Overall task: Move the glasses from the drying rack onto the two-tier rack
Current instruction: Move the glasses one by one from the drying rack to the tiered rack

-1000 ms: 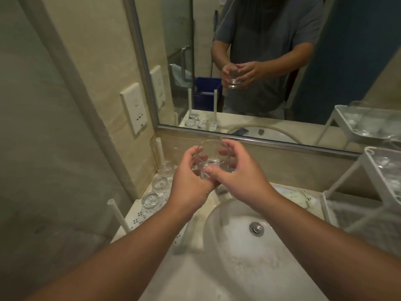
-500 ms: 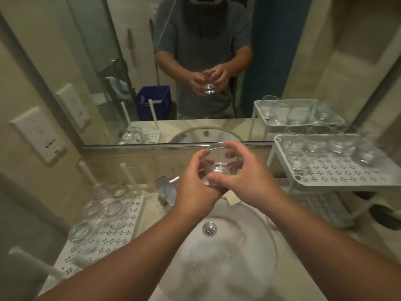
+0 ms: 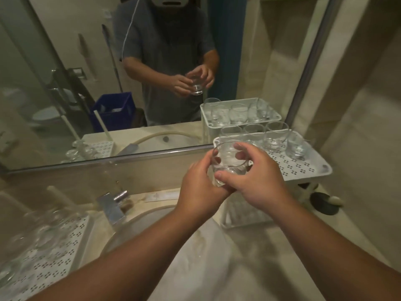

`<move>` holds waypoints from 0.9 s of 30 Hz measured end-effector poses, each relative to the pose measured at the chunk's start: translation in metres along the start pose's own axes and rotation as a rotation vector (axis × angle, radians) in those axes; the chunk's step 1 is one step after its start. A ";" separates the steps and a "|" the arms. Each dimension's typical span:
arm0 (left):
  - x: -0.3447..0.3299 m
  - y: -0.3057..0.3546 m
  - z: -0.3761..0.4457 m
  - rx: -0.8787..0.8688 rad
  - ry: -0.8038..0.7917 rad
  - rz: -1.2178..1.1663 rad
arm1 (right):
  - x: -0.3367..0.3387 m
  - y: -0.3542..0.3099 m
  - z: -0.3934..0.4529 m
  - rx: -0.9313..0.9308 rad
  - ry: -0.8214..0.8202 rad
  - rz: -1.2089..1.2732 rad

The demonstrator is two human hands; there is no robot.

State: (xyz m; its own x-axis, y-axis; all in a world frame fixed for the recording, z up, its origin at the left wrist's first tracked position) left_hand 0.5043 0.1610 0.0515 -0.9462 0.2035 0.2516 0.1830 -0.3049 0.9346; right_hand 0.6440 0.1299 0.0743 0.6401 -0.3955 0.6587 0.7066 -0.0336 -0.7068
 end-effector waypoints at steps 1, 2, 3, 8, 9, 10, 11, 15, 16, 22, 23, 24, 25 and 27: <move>-0.009 0.000 0.003 0.006 -0.013 0.008 | 0.005 0.007 0.003 -0.005 0.010 0.007; -0.016 0.000 0.007 0.010 -0.026 0.020 | 0.009 0.013 0.005 -0.010 0.018 0.011; -0.025 0.001 0.010 0.009 -0.039 0.035 | 0.013 0.020 0.008 -0.017 0.028 0.013; -0.057 -0.002 0.023 -0.006 -0.067 0.098 | 0.029 0.050 0.017 -0.027 0.112 -0.036; -0.061 -0.004 0.023 0.002 -0.063 0.111 | 0.030 0.056 0.019 -0.034 0.127 -0.038; -0.064 -0.006 0.025 0.009 -0.060 0.123 | 0.032 0.061 0.020 -0.041 0.135 -0.036; -0.066 -0.008 0.026 0.013 -0.059 0.132 | 0.032 0.066 0.023 -0.049 0.137 -0.033; -0.075 -0.016 0.030 0.035 -0.043 0.174 | 0.032 0.084 0.033 -0.070 0.140 -0.035; -0.076 -0.018 0.031 0.039 -0.040 0.188 | 0.032 0.088 0.035 -0.075 0.139 -0.033; -0.084 -0.027 0.037 0.054 -0.063 0.285 | 0.026 0.111 0.055 -0.117 0.121 -0.053; -0.084 -0.028 0.038 0.053 -0.061 0.293 | 0.024 0.114 0.058 -0.124 0.111 -0.057; -0.085 -0.028 0.038 0.049 -0.057 0.300 | 0.022 0.117 0.061 -0.129 0.102 -0.063; -0.086 -0.028 0.037 0.040 -0.054 0.307 | 0.020 0.119 0.063 -0.132 0.093 -0.068; -0.087 -0.028 0.036 0.021 -0.053 0.316 | 0.017 0.123 0.066 -0.140 0.076 -0.074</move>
State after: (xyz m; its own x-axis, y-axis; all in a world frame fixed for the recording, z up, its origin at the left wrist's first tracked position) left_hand 0.5913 0.1854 0.0121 -0.8263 0.1504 0.5429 0.4718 -0.3418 0.8128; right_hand 0.7617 0.1800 0.0152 0.5599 -0.4549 0.6925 0.6985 -0.1904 -0.6898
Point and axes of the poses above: each hand's wrist, its own z-axis towards the middle knuckle, its own x-axis out of the back of the hand, y = z × x, the point moved 7 cm from there along z, towards the middle knuckle, and after that the axes turned 11 degrees about -z, right-handed, at the moved point
